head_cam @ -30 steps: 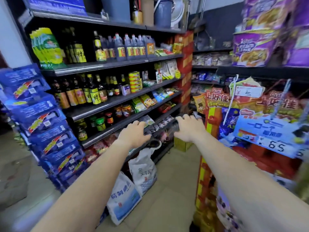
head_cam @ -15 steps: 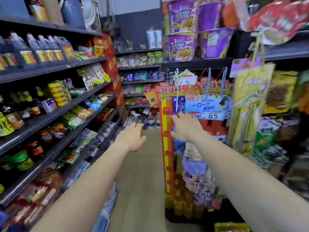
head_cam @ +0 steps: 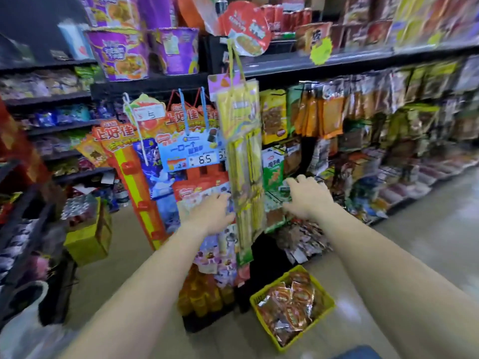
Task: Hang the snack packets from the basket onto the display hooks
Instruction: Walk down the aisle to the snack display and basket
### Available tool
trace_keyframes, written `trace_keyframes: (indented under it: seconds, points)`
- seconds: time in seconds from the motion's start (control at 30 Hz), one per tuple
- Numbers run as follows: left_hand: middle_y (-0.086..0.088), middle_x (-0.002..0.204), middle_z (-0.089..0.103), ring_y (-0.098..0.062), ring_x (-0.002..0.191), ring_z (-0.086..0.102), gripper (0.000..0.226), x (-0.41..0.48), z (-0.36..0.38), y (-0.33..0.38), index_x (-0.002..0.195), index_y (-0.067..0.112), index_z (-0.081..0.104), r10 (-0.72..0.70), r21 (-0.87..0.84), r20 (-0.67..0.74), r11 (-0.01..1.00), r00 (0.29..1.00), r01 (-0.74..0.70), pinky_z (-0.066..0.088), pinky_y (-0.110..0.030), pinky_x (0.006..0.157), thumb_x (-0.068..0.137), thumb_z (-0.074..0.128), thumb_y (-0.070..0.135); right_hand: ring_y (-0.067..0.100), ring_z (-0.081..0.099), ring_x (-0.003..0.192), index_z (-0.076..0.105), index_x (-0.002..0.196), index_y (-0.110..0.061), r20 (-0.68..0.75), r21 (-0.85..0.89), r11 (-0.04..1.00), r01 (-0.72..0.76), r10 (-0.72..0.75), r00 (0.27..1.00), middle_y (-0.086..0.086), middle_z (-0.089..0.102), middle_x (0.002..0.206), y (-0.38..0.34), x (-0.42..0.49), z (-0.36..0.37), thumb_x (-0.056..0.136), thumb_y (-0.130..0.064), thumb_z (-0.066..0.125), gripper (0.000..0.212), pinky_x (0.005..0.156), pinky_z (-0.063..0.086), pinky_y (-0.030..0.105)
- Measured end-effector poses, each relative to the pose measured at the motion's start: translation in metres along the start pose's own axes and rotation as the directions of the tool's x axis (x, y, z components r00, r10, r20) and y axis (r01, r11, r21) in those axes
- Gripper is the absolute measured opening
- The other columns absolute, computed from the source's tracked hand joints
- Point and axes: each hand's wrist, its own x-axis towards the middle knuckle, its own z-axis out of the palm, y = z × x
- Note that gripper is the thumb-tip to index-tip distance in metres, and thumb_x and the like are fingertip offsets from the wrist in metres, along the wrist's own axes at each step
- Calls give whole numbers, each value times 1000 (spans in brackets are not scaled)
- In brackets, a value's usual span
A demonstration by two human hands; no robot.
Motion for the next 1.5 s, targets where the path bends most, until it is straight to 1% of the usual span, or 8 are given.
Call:
trace_keyframes:
  seconds: [0.27,0.4,0.57,0.73,1.13,1.27,1.43,1.5]
  points:
    - [-11,150,35,-34,132,43,62,68,45,105,153,19,28,109,33,111,993,988,-114,49,-48,97,101,46,47,37,46,124,38,143,-20,116,7,989,-148,146,982,12,45,139,122,-18,37,88,-58,54,69,97,43,51]
    - [-9,151,36,-31,132,45,61,104,67,136,151,21,30,97,0,122,995,988,-98,49,-47,97,101,41,53,36,46,124,37,143,-21,114,-6,987,-160,159,981,12,44,138,164,-4,46,88,-60,52,69,89,45,48]
    - [-11,149,39,-33,132,45,63,147,92,166,151,18,32,119,15,132,992,984,-122,48,-46,99,100,42,54,38,43,127,35,146,-19,151,-3,988,-155,154,977,13,42,142,203,23,69,92,-54,53,67,94,45,49]
    - [-10,150,40,-31,133,45,63,213,112,176,153,19,30,136,12,162,990,977,-140,49,-45,98,101,41,53,38,41,130,30,149,-19,196,0,988,-156,153,969,14,40,144,227,78,95,92,-52,53,70,101,40,52]
    - [-12,154,35,-32,136,42,58,422,121,160,152,13,32,128,-92,257,990,958,-108,43,-49,106,104,43,45,38,41,131,33,146,-17,229,-13,980,-199,196,953,15,40,144,265,275,120,91,-52,55,69,100,42,53]
    - [-11,153,37,-31,135,44,58,456,119,161,152,14,33,109,-116,267,990,957,-81,43,-47,107,104,42,45,37,40,132,30,149,-17,235,-1,980,-201,196,952,15,38,146,280,318,117,92,-51,53,71,101,41,52]
    - [-9,157,32,-33,137,41,59,481,139,171,154,16,30,63,-132,335,991,940,-19,42,-47,107,104,43,44,38,39,133,22,153,-18,271,13,991,-137,128,954,16,37,148,308,359,133,92,-53,53,77,100,42,53]
    - [-10,157,31,-33,135,44,59,493,154,175,153,16,32,31,-131,346,991,938,15,42,-48,107,103,44,46,37,37,135,26,152,-17,304,17,995,-99,89,949,16,35,151,319,376,148,93,-50,52,73,99,43,53]
